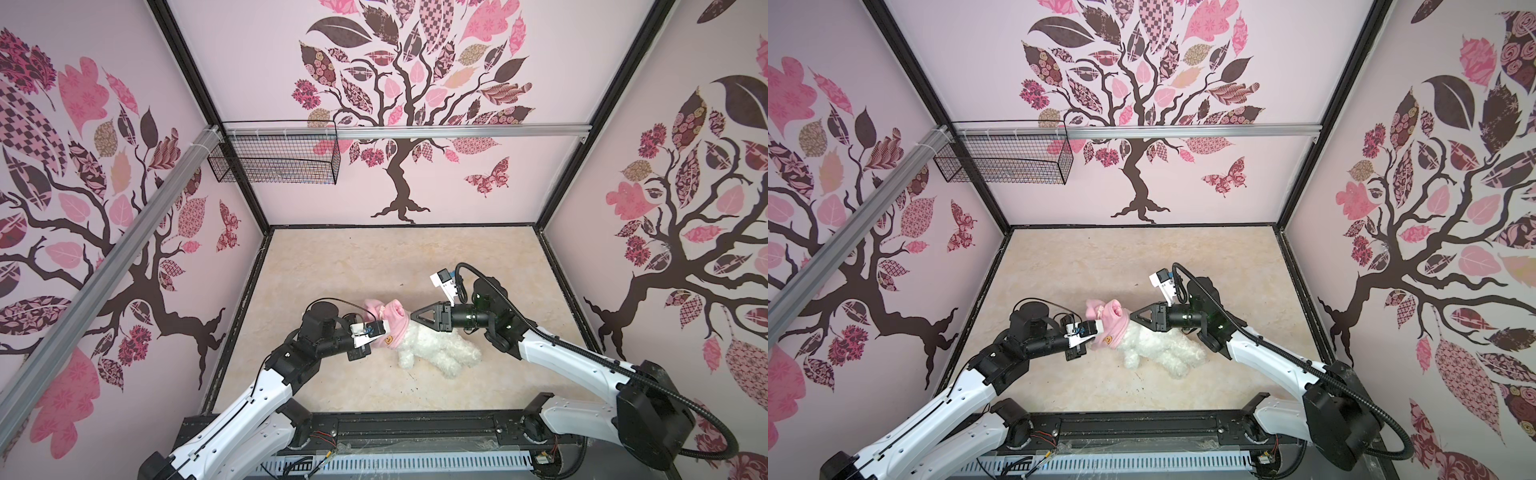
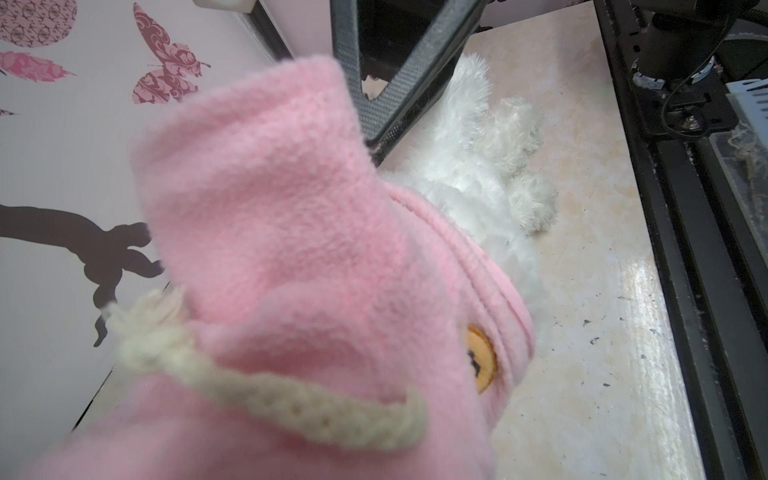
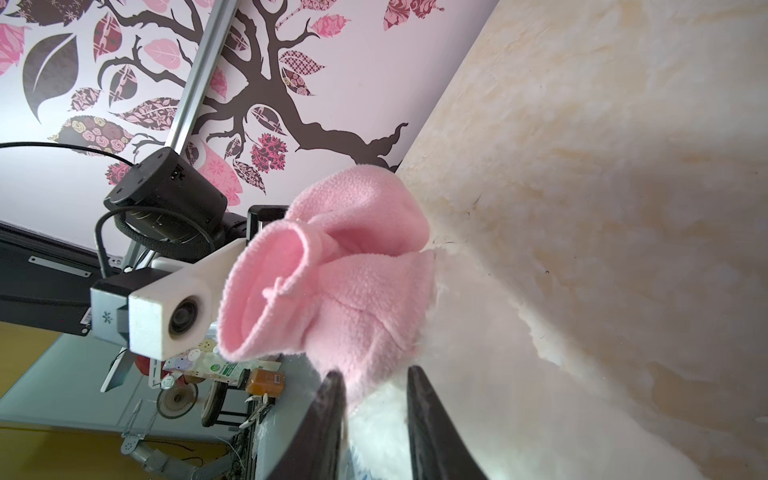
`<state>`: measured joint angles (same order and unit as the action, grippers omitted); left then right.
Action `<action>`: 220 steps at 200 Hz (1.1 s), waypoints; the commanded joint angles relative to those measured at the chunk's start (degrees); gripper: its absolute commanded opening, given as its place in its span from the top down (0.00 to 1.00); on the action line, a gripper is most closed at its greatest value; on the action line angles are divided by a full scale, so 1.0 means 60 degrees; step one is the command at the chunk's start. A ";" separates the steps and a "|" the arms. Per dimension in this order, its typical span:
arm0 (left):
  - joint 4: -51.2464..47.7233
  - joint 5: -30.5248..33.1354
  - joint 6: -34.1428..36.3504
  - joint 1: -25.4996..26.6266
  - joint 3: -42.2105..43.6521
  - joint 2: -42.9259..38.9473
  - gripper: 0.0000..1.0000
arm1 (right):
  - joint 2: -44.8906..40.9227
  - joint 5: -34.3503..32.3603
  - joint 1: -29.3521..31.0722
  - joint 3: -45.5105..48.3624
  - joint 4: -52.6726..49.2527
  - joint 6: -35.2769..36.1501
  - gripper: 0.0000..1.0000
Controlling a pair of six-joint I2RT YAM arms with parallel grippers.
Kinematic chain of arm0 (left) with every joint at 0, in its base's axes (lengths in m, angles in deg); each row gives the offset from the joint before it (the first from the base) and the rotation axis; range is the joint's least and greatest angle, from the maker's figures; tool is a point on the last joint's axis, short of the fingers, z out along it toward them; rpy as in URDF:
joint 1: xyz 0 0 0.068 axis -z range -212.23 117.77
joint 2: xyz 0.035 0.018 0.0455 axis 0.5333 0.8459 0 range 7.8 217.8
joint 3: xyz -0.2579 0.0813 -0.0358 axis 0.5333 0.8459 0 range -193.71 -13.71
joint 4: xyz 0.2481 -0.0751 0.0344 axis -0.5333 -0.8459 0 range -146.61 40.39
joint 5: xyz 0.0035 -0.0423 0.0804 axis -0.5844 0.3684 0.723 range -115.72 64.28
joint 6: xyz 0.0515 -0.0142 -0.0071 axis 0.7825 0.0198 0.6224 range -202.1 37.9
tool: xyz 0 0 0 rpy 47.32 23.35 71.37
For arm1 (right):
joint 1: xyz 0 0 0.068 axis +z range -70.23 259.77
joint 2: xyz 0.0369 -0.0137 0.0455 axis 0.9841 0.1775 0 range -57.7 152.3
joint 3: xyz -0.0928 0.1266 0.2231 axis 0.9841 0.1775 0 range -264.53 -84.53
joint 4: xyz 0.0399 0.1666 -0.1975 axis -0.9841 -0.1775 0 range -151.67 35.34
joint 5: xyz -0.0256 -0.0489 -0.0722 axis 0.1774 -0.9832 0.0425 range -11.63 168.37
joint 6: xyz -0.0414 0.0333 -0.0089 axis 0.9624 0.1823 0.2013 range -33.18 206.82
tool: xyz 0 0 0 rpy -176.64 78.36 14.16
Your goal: Dress the teddy bear
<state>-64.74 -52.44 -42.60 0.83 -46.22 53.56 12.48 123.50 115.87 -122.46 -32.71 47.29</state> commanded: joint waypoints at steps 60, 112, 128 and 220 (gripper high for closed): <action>0.0444 0.0008 -0.0191 0.0203 -0.0025 0.0005 1.00 | 0.1247 0.0115 0.0581 -0.0157 0.1442 -0.0967 0.83; -0.0081 0.0571 -0.0766 0.0218 0.0203 -0.1087 1.00 | 0.0886 -0.1516 -0.0857 0.1516 0.0948 -0.0913 1.00; 0.0076 0.0670 -0.1046 0.0207 0.0424 -0.1431 1.00 | 0.1019 -0.1888 -0.0957 0.1837 0.0632 -0.0535 1.00; -0.0141 0.2680 -0.2090 0.0176 0.0429 -0.1946 1.00 | 0.1538 -0.2524 -0.1195 0.2022 -0.0539 0.0828 1.00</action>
<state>-68.33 -43.79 -51.67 2.84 -42.82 46.10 20.45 120.81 113.05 -113.28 -24.29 48.17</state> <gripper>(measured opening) 0.055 0.047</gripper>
